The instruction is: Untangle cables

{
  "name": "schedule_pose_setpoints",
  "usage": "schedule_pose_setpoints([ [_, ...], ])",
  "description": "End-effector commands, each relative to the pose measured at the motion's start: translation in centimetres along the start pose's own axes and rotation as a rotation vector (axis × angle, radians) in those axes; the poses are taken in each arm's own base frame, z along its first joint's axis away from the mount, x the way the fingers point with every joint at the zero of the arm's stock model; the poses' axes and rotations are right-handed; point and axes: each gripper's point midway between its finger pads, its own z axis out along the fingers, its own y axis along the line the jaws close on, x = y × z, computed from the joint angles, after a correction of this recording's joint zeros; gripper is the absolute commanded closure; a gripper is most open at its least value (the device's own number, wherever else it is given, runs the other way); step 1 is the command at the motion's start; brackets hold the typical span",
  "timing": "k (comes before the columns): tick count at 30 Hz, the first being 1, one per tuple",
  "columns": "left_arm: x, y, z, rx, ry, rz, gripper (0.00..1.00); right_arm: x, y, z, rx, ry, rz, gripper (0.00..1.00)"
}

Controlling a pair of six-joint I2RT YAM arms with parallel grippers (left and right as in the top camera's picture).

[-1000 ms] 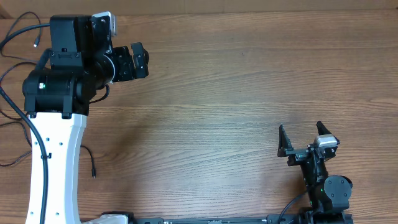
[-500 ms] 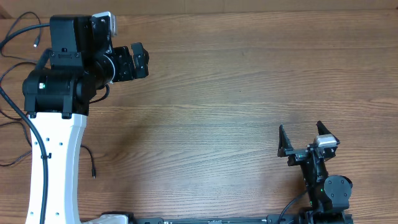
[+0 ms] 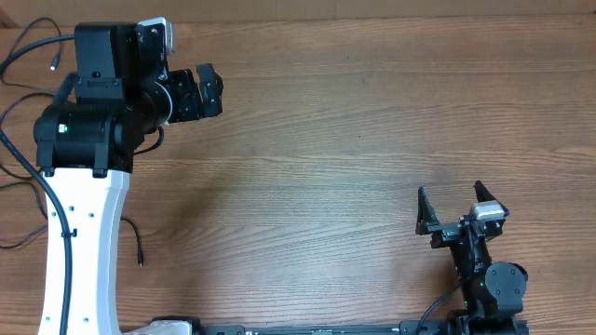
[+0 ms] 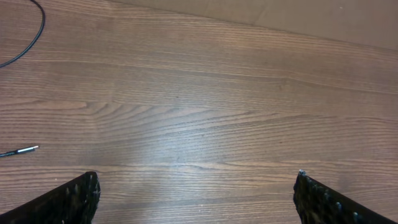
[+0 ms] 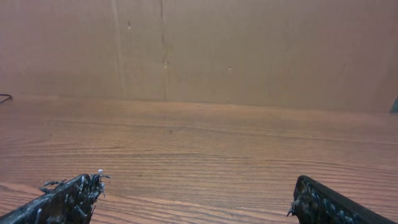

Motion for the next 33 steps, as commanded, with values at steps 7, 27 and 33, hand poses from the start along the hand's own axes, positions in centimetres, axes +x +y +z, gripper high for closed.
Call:
schedule_pose_setpoints([
  [7, -0.5, -0.2, -1.0, 0.001, -0.032, 0.032, 0.0, 0.1, -0.2, 0.0, 0.014, -0.006, -0.002, 0.0],
  [27, 4.5, 1.4, -1.0, -0.071, 0.163, -0.002, 0.0, 0.1, -0.2, 0.0, 0.014, -0.006, -0.002, 0.0],
  [33, 7.6, 2.8, -0.6, -0.114, 0.197, -0.004, 0.0, 0.1, -0.2, 0.0, 0.014, -0.006, -0.002, 0.0],
])
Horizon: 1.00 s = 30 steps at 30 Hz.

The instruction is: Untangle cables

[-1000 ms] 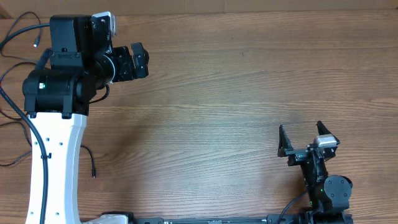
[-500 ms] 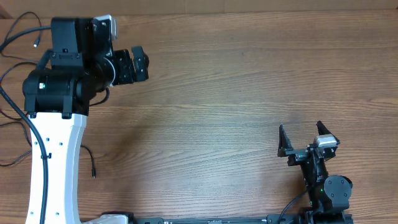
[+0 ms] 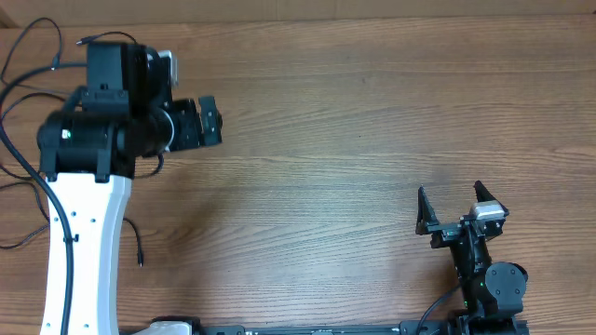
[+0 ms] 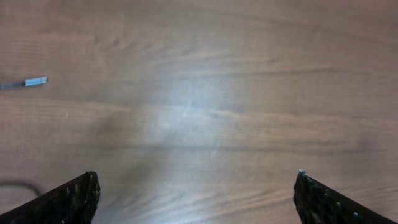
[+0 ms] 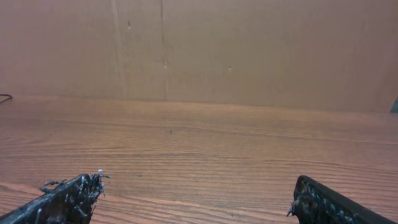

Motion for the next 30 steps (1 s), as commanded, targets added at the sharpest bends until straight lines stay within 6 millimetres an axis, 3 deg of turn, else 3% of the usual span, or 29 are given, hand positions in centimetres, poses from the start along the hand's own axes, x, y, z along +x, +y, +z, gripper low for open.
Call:
schedule_pose_setpoints([
  [1, 2.3, 1.5, 0.2, -0.057, 0.0, 0.026, 0.0, 0.1, -0.2, 0.0, 0.014, -0.006, -0.001, 0.0],
  [6, 5.9, 2.8, 0.7, -0.077, 0.008, 0.024, 0.0, 0.1, -0.2, 0.0, 0.014, -0.006, -0.001, 0.0],
  [15, 10.3, 3.7, -1.3, -0.072, -0.077, 0.035, 0.0, 0.1, -0.2, 0.0, 0.014, -0.006, -0.001, 0.0],
  [30, 11.6, 5.3, -1.4, -0.05, -0.581, 0.117, 0.0, 0.1, -0.2, 0.0, 0.014, -0.006, -0.001, 0.0],
])
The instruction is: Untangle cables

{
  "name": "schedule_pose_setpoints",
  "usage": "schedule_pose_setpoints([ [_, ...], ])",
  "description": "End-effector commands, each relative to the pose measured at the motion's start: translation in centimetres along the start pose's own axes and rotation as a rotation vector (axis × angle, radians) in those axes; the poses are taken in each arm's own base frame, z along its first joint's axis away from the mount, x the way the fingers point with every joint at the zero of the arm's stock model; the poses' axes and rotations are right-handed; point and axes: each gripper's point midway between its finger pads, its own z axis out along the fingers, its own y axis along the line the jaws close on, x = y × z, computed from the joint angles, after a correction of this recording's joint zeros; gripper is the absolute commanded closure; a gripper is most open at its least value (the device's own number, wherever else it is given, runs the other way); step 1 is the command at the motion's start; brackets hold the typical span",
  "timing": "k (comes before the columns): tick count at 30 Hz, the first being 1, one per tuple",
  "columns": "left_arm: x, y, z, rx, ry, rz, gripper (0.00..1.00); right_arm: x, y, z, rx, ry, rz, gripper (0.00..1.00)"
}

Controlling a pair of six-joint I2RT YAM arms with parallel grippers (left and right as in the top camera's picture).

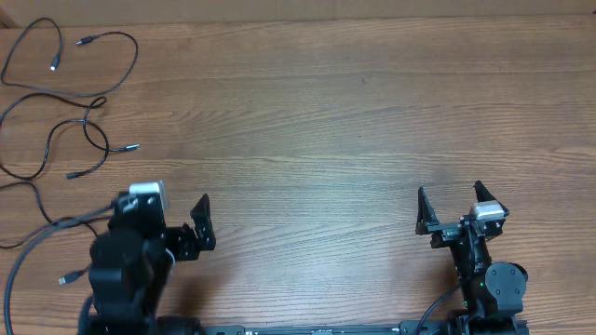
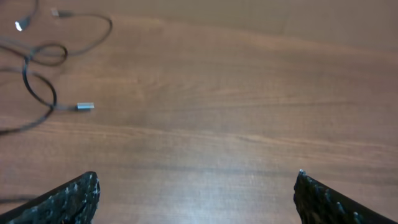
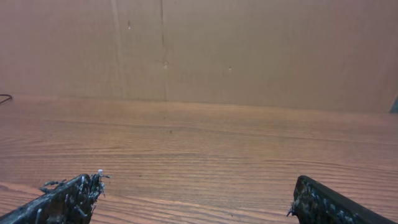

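Several thin black cables (image 1: pixel 44 94) lie in loose, overlapping loops at the table's far left corner. One plug end (image 1: pixel 131 147) points right, and another (image 1: pixel 86 40) lies near the far edge. The left wrist view shows the same loops (image 2: pixel 38 92) and a silver-tipped plug (image 2: pixel 85 106) at upper left. My left gripper (image 1: pixel 203 223) is open and empty at the near left, well short of the cables, over bare wood (image 2: pixel 196 180). My right gripper (image 1: pixel 452 207) is open and empty at the near right (image 3: pixel 198 180).
More cable runs off the left edge, with a plug (image 1: pixel 65 278) beside the left arm's base. A brown cardboard wall (image 3: pixel 199 50) stands along the table's far side. The wooden tabletop (image 1: pixel 335 140) stretches between the two arms.
My left arm has moved from the far left, where it stood over the cables, back to the near left edge. The cable loops now show in full. The right arm is unchanged.
My left arm stood over the cable corner with its gripper open and empty, then sat slightly nearer, still empty. Now it is back at the near edge, and the cables lie spread in the far left corner. The right arm stayed still throughout.
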Motion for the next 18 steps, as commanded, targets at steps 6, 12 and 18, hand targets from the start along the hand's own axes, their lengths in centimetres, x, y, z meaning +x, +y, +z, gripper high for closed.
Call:
schedule_pose_setpoints([
  [6, 2.7, 0.8, 1.9, -0.012, -0.044, 0.027, 0.0, 0.1, -0.3, 0.0, 0.015, -0.006, -0.002, 0.0],
  [12, 3.4, 1.5, 2.7, -0.028, -0.124, 0.027, 0.01, 0.1, -0.3, 0.0, 0.015, -0.006, -0.001, 0.0],
  [18, 2.7, 1.3, 3.1, -0.003, -0.288, 0.06, 0.0, 0.1, -0.3, 0.0, 0.015, -0.006, -0.002, 0.0],
])
